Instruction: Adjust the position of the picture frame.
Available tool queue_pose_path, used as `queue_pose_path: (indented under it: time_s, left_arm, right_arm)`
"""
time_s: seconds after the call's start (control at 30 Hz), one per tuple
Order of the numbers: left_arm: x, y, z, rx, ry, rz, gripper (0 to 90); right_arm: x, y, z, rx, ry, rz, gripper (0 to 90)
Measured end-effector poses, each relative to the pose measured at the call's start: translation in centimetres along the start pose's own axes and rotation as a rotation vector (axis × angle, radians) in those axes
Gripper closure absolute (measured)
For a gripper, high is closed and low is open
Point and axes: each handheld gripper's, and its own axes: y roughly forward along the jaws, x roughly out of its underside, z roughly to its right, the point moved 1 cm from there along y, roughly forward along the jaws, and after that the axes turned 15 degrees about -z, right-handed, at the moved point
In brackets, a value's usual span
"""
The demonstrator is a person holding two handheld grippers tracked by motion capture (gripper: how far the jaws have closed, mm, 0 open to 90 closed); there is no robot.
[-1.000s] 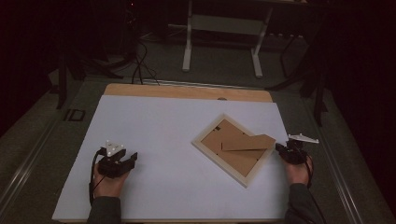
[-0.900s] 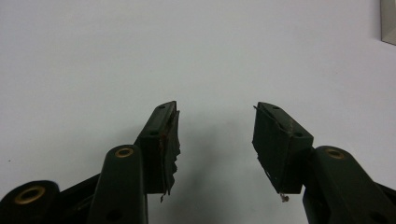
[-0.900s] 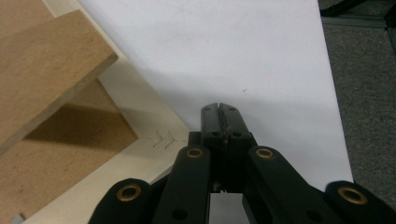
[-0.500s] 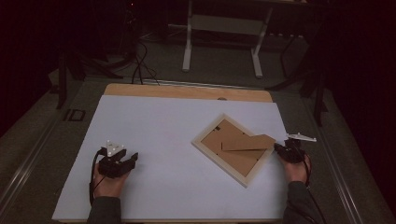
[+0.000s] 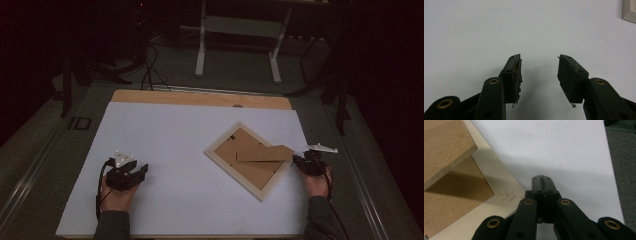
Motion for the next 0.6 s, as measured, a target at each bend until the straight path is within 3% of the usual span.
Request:
queue_pose_path:
  time_s: [0.6]
  left_arm:
    - [0.0, 0.1, 0.3, -0.003, 0.013, -0.009, 54.7]
  right_arm:
    - [1.0, -0.2, -1.8, -0.008, 0.013, 0.018, 90.0]
